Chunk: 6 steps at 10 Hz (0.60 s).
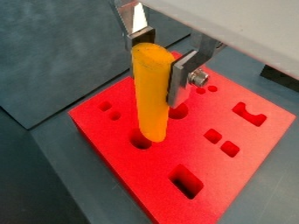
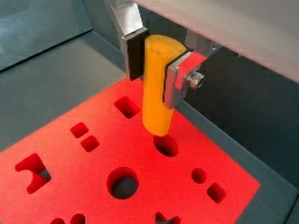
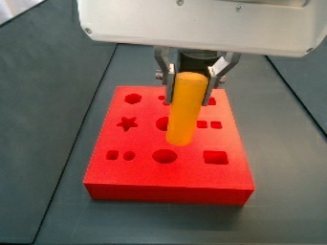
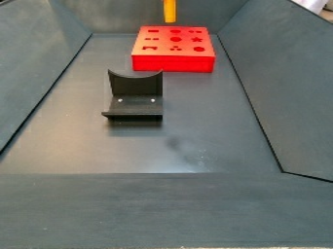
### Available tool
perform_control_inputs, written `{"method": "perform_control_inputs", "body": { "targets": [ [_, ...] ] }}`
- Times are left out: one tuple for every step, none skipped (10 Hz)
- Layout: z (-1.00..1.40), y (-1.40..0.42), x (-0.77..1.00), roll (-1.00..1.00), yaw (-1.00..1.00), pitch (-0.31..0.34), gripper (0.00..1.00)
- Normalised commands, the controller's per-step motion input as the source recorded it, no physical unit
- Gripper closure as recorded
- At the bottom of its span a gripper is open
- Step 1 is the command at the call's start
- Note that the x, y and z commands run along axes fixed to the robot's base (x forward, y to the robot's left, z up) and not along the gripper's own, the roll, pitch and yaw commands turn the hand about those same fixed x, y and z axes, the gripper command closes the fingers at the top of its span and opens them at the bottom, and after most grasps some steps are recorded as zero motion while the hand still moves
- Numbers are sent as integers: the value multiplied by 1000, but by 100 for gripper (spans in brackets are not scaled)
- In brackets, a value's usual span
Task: Pick up the oval object. Move up. Place the oval object on the fixture. Regrasp the oval object. Move to above the board. Insert the oval object.
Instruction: Insert the oval object.
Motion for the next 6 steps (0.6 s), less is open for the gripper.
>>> {"method": "perform_control_inputs", "body": {
  "targets": [
    [-403, -57, -114, 0, 0, 0, 100],
    [-231, -117, 0, -14, 0, 0, 100],
    [-9, 0, 0, -19, 0, 0, 100],
    [-71, -14, 0, 0, 0, 0, 100],
    [-183, -63, 0, 0, 0, 0, 100],
    [-231, -34, 0, 0, 0, 0, 100]
  ]
}}
